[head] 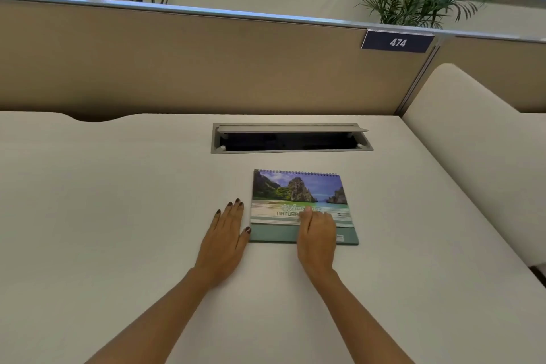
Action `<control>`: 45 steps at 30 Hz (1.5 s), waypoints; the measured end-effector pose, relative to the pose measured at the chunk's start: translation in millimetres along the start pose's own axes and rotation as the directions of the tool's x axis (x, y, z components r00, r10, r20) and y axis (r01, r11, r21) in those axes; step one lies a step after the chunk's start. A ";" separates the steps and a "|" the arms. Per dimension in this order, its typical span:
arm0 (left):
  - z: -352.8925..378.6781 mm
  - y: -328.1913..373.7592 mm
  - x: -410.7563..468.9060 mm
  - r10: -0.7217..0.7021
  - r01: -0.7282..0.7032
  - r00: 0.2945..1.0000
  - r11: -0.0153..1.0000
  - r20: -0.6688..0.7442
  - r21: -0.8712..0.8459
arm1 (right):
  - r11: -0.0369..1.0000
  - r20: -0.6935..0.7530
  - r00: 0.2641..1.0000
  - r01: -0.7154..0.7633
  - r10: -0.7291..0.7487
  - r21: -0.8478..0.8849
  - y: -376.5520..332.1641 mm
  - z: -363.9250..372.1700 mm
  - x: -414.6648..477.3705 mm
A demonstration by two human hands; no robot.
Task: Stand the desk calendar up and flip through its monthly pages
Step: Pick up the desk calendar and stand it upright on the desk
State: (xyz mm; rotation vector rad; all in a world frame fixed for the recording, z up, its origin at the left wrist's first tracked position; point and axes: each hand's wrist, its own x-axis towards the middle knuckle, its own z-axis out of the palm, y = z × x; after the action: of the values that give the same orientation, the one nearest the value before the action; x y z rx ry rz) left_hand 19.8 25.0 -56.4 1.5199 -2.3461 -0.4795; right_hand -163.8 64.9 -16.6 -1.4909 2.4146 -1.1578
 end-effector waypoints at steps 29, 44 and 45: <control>-50.5 42.8 11.2 -0.654 0.497 0.702 0.164 0.283 -0.852 | 0.697 0.205 0.737 -0.676 0.644 0.239 11.2 -16.5 36.6; -101.5 10.2 -10.0 -0.667 0.112 0.744 0.078 0.032 -0.991 | 0.735 0.180 0.907 -0.415 0.381 0.537 -46.3 -25.0 15.0; -105.4 9.5 -11.0 -0.664 0.086 0.748 0.097 0.000 -0.992 | 0.736 0.174 0.918 -0.390 0.356 0.553 -50.7 -24.3 13.9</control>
State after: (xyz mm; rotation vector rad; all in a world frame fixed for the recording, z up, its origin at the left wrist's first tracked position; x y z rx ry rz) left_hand 61.2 27.0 41.5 1.2522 -0.6878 -1.2575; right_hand -144.1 55.1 36.9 -0.7876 1.9173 -1.5241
